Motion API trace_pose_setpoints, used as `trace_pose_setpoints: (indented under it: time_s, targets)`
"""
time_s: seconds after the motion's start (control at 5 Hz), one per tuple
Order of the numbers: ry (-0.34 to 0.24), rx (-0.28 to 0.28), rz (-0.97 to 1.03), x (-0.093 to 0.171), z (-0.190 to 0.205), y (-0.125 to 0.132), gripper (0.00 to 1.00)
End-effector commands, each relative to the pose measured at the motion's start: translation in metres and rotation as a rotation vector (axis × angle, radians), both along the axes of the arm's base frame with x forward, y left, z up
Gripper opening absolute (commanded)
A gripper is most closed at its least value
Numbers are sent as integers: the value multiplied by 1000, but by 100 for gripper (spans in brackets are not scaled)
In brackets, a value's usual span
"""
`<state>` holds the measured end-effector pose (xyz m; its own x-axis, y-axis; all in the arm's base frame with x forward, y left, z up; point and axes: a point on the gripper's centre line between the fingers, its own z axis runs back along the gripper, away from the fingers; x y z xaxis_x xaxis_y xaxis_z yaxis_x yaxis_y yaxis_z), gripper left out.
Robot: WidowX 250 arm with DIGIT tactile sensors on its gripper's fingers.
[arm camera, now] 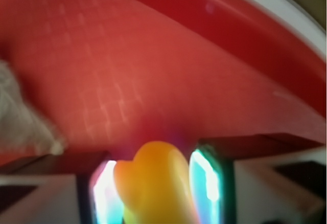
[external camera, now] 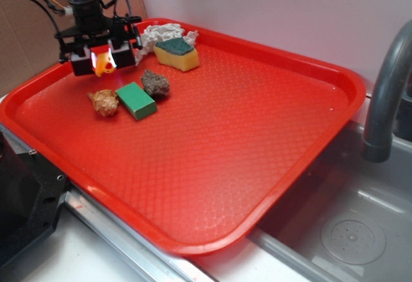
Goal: Grab the yellow duck.
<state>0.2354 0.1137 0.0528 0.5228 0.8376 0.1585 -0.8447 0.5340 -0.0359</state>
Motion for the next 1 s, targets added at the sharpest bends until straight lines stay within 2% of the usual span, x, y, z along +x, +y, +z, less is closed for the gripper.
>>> trace_pose_setpoints:
  time_s: [0.0,0.2,0.4,0.6,0.8]
  targets:
    - [-176,16,-360,-33,111,-83,0]
    - [-138,-38,-519,-37,139,-120,0]
    - [-125,-151,-676,-42,165,-134,0]
    - [-79,-201,-720,-39,172,-140,0]
    - [-74,-201,-724,-33,163,-124,0]
